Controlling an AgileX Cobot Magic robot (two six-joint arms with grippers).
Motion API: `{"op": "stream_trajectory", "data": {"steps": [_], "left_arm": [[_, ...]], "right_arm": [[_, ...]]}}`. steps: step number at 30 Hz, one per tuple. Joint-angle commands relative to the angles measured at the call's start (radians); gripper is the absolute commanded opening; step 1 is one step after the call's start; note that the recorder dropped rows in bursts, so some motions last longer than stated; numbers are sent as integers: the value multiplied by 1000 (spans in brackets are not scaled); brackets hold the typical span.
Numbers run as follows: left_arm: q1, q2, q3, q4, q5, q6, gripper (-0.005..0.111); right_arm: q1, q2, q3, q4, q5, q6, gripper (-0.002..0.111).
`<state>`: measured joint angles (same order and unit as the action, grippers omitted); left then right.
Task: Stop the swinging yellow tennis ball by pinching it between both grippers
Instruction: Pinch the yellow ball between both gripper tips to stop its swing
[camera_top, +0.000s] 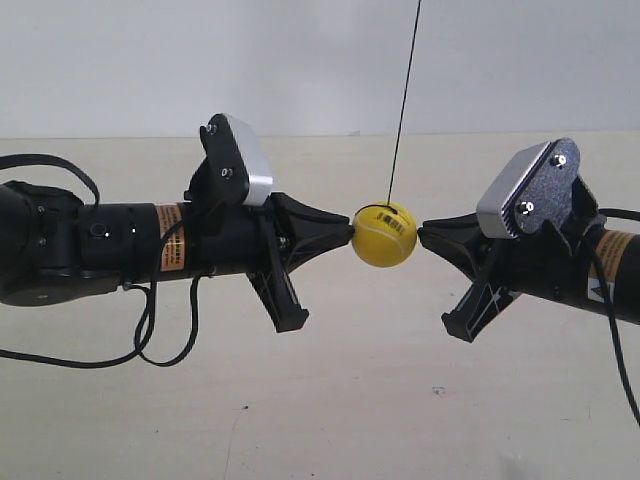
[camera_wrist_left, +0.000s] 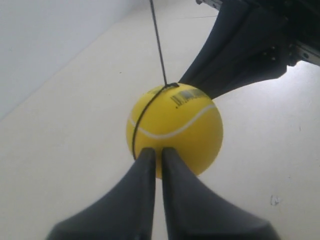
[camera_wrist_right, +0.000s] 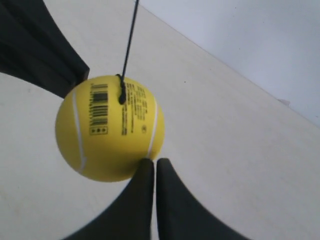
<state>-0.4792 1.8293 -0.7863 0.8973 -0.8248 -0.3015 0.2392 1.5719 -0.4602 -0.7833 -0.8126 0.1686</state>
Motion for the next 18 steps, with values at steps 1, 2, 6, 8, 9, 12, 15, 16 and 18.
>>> {"op": "stream_trajectory", "data": {"steps": [1, 2, 6, 8, 9, 12, 15, 16, 18], "left_arm": [[-9, 27, -8, 4, -37, -12, 5], [-9, 33, -13, 11, -37, -17, 5], [-9, 51, -37, 68, -31, -65, 5], [-9, 51, -40, 70, -31, -68, 5], [-9, 51, -40, 70, -31, -68, 5], [-9, 51, -40, 70, -28, -69, 5], [-9, 51, -40, 70, -28, -69, 5], [-9, 51, -40, 70, -28, -69, 5], [-9, 51, -40, 70, -28, -69, 5]], "right_arm": [[3, -5, -4, -8, -5, 5, 0], [3, -5, -4, -8, -5, 5, 0], [3, -5, -4, -8, -5, 5, 0], [3, -5, -4, -8, -5, 5, 0], [3, -5, -4, -8, -5, 5, 0], [3, -5, -4, -8, -5, 5, 0], [3, -5, -4, -8, -5, 5, 0], [3, -5, -4, -8, -5, 5, 0], [3, -5, -4, -8, -5, 5, 0]]}}
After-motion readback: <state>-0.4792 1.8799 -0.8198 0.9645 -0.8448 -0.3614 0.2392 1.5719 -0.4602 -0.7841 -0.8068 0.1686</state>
